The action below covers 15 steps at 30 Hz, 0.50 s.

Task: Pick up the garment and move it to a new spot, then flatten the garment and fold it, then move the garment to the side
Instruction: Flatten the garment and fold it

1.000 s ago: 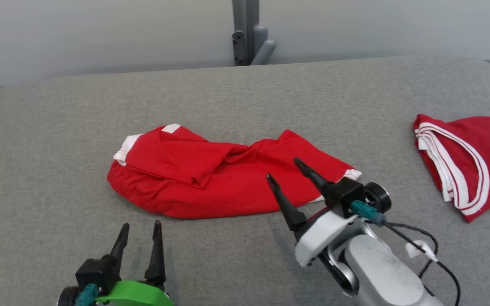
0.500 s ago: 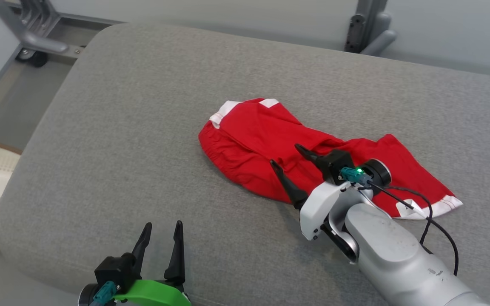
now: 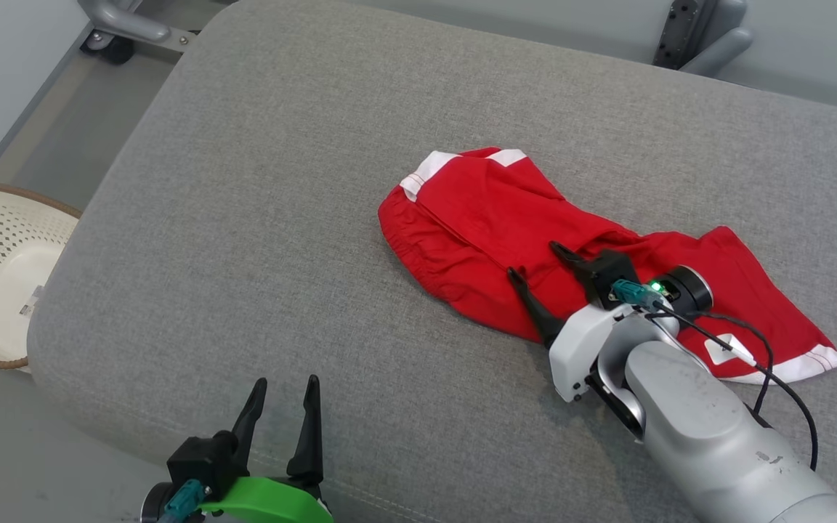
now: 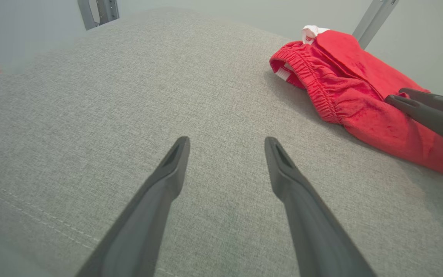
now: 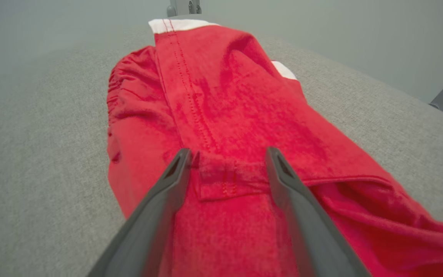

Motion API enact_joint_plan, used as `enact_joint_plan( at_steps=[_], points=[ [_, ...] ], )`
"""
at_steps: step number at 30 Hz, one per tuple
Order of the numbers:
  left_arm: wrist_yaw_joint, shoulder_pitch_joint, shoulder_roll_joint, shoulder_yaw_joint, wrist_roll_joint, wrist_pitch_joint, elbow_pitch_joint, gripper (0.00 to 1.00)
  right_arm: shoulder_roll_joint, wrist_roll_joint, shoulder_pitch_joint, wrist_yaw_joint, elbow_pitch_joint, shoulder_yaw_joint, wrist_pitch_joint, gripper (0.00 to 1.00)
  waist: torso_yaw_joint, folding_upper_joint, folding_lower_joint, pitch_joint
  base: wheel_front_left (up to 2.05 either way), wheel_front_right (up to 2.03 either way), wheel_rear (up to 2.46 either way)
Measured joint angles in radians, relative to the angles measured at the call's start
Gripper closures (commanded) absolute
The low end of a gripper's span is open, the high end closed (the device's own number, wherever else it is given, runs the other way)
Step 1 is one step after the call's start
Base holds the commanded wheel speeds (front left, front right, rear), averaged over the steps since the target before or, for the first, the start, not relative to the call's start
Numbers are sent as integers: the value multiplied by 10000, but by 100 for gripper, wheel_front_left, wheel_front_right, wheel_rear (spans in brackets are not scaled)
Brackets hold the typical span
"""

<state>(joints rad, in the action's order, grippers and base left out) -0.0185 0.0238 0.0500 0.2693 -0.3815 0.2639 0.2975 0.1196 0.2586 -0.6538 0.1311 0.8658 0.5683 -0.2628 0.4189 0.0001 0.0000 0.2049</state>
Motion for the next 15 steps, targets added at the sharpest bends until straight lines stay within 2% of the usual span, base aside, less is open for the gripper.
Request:
enact_joint_plan(
  at_steps=[2,4,5,6,7,11,15],
  points=[
    [4,15,0,63,-17,0,-2,0,-12,-109,12,0,23,-8,0,7,-39,0,0,2,0,0,0],
    [12,37,0,109,-23,0,-17,0,-38,-165,12,0,44,-17,0,39,-59,0,0,14,0,0,0],
    [12,43,-2,121,-23,0,-19,0,-44,-180,11,0,58,-31,0,60,-61,0,0,16,0,0,0],
    [12,54,-2,125,-23,0,-23,0,-48,-215,11,0,73,-42,0,76,-64,0,0,14,0,0,0],
    [12,68,-2,121,-23,0,-33,0,-50,-247,11,0,86,-58,0,100,-65,0,0,11,0,0,0],
    [12,73,-2,54,-13,0,-96,0,-29,-274,-32,0,-113,-236,0,100,-69,0,0,45,0,0,0],
    [8,73,0,15,-6,0,-163,0,313,-311,-354,2,-593,-989,0,100,-53,0,0,109,0,0,0]
  ],
)
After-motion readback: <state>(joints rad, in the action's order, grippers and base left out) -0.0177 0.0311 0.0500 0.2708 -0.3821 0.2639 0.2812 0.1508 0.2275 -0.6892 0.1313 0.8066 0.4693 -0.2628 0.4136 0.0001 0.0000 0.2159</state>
